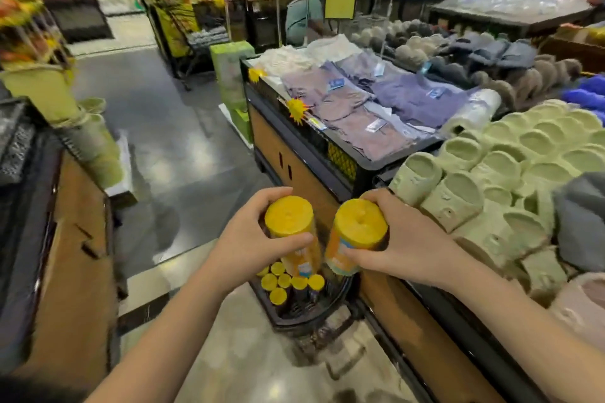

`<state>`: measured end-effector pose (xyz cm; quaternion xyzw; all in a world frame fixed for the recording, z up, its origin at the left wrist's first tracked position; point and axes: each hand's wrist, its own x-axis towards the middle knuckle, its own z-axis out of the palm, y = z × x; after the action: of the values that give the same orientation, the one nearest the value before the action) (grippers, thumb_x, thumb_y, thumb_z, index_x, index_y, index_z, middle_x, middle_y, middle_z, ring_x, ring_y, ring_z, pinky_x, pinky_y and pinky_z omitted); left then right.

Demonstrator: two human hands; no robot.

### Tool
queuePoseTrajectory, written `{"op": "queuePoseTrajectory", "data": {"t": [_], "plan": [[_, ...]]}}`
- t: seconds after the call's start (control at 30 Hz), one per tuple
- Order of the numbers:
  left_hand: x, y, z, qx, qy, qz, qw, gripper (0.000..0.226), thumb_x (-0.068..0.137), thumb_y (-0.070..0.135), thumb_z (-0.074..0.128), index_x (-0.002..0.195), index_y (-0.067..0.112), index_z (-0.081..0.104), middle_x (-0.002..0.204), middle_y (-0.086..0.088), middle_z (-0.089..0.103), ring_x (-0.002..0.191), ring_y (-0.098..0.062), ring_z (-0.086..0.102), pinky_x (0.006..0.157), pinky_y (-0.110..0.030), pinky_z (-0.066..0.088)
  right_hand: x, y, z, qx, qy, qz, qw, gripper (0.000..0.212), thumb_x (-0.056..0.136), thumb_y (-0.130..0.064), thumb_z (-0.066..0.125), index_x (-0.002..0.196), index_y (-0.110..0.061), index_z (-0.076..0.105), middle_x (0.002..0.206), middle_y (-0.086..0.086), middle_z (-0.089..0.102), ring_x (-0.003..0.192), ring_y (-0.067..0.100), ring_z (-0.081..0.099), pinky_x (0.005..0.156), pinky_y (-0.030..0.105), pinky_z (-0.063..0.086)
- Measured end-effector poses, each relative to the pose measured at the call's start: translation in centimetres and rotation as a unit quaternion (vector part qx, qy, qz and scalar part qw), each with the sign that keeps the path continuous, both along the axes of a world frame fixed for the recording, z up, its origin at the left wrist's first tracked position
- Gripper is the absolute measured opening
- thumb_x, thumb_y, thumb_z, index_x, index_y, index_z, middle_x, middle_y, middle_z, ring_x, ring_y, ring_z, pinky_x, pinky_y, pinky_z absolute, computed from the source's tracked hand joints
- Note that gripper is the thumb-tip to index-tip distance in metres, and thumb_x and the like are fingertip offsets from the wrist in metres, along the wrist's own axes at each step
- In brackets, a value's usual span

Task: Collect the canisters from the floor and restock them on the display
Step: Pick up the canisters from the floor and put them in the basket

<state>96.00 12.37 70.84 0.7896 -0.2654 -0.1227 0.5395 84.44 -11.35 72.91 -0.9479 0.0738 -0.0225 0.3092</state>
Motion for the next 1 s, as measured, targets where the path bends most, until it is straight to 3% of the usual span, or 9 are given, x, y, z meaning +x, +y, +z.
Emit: {"op": "queuePoseTrajectory", "data": {"t": [0.13,0.3,0.53,0.7,0.87,1.0], "plan": [[3.3,-0.2,-2.1,0.037,0.002,0.018,0.999,0.075,0.067,0.047,0.091,0.131,0.049,0.052,0.121,0.023,0.062,0.109,0.001,0.063,0.094,-0.034,0.056,4.4,-1.0,-1.9,-0.003,0.022,0.030,0.999,0.071,0.069,-0.070,0.078,0.122,-0.048,0.036,0.101,-0.021,0.063,0.089,0.001,0.062,0.077,0.035,0.054],[7.8,-0.2,-5.2,0.065,-0.001,0.031,0.997,0.075,0.069,0.043,0.090,0.132,0.045,0.051,0.123,0.026,0.058,0.110,0.007,0.058,0.089,-0.021,0.054,10.1,-1.2,-4.4,-0.016,0.069,0.044,0.997,0.072,0.066,-0.074,0.076,0.119,-0.050,0.033,0.098,-0.022,0.061,0.087,0.001,0.061,0.071,0.026,0.048],[15.9,0.1,-12.5,0.083,0.045,0.032,0.995,0.078,0.065,0.055,0.087,0.133,0.048,0.049,0.131,0.027,0.053,0.121,0.004,0.054,0.100,-0.035,0.053,17.5,-1.6,-10.0,-0.005,0.112,0.020,0.993,0.072,0.066,-0.080,0.071,0.118,-0.048,0.034,0.096,-0.022,0.061,0.084,0.000,0.061,0.071,0.029,0.052],[20.0,-1.3,-18.8,0.133,0.045,0.039,0.989,0.075,0.069,0.048,0.088,0.133,0.043,0.049,0.128,0.022,0.051,0.117,0.004,0.051,0.100,-0.032,0.049,21.8,-3.0,-16.5,0.000,0.135,0.009,0.991,0.067,0.070,-0.075,0.073,0.118,-0.046,0.035,0.097,-0.024,0.059,0.086,-0.001,0.060,0.072,0.030,0.053],[22.8,-3.1,-26.8,0.156,0.063,0.063,0.984,0.072,0.069,0.040,0.090,0.130,0.041,0.051,0.127,0.025,0.050,0.114,0.018,0.046,0.085,0.000,0.037,25.8,-5.1,-24.9,0.005,0.164,-0.002,0.987,0.064,0.073,-0.071,0.073,0.118,-0.048,0.033,0.099,-0.021,0.058,0.089,0.005,0.059,0.073,0.032,0.052],[24.4,-4.6,-34.3,0.162,0.097,0.077,0.979,0.073,0.067,0.042,0.090,0.128,0.043,0.050,0.128,0.023,0.050,0.115,0.010,0.050,0.087,-0.010,0.041,28.1,-6.5,-32.3,-0.017,0.146,0.002,0.989,0.062,0.076,-0.062,0.076,0.120,-0.043,0.038,0.096,-0.017,0.058,0.087,0.009,0.059,0.067,0.035,0.053]]}}
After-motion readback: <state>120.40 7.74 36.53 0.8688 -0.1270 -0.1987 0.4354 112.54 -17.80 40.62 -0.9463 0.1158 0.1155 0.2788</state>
